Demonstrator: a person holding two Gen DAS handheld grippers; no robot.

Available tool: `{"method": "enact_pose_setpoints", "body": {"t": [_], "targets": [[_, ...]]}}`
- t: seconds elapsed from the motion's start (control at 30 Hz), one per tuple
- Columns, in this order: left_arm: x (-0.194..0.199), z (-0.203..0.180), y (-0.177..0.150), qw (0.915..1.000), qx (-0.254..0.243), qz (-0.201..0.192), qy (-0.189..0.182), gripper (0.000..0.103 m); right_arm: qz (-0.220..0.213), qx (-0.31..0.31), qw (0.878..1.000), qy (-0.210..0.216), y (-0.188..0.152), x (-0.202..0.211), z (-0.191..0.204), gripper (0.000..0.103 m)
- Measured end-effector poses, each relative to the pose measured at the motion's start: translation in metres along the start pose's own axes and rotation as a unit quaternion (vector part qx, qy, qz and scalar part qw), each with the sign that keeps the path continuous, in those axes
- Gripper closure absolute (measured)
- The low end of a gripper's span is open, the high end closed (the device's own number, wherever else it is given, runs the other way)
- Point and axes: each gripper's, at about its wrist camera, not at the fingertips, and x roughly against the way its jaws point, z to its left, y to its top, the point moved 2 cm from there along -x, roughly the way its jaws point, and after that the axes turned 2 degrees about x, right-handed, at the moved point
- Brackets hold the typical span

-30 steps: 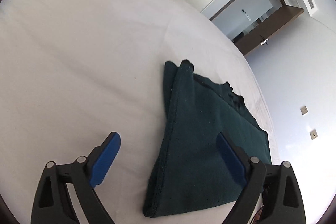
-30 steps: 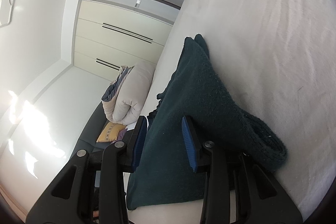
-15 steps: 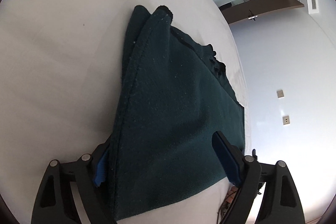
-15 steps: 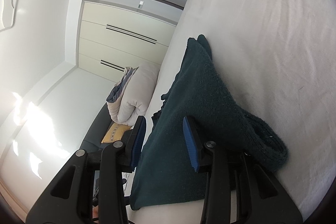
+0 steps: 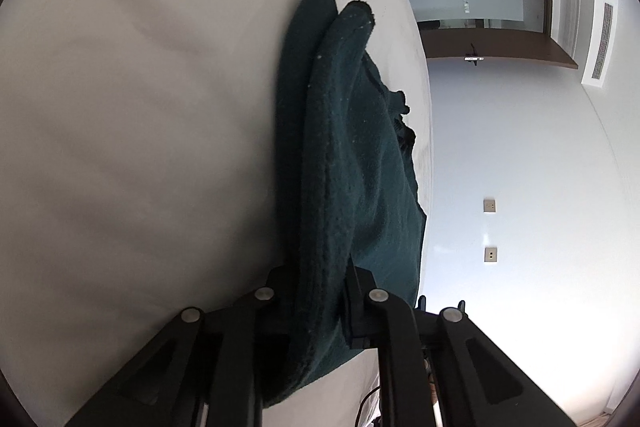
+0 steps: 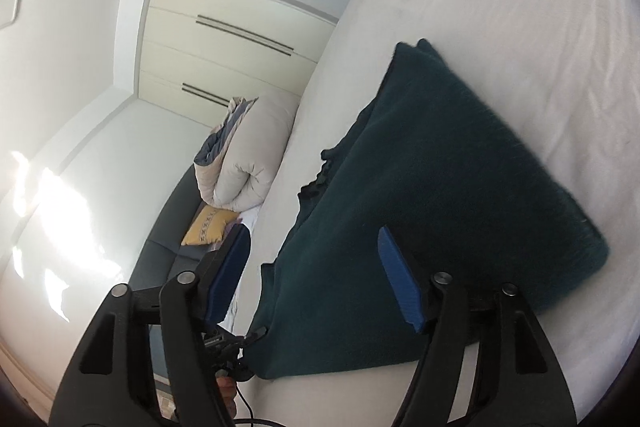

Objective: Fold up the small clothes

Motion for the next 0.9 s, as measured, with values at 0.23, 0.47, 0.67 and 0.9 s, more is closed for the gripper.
{"method": "enact_pose_setpoints", "body": {"t": [0.23, 0.47, 0.67, 0.9], "targets": [[0.010, -0.021, -0.002, 0.9993, -0.029, -0.024, -0.005, 0.090, 0.111, 0.079, 0.991, -0.009, -0.013, -0.079, 0.078, 0.036], [0.005, -0.057, -0.004, 0.9968, -0.074, -0.028, 0.015, 0.091, 0.185, 0.031, 0.981, -0.049, -0.014, -0.148, 0.058, 0.036], [-0.036, -0.136, -0.019, 0.9852, -0.168, -0.008, 0.035, 0.090, 0.165, -0.052, 0.985, 0.013, 0.002, -0.133, 0.028, 0.032], [-0.151, -0.216, -0.079, 0.9534, -0.291, 0.073, 0.034, 0.090, 0.162, -0.132, 0.975, 0.074, 0.041, -0.116, 0.012, 0.025]]}}
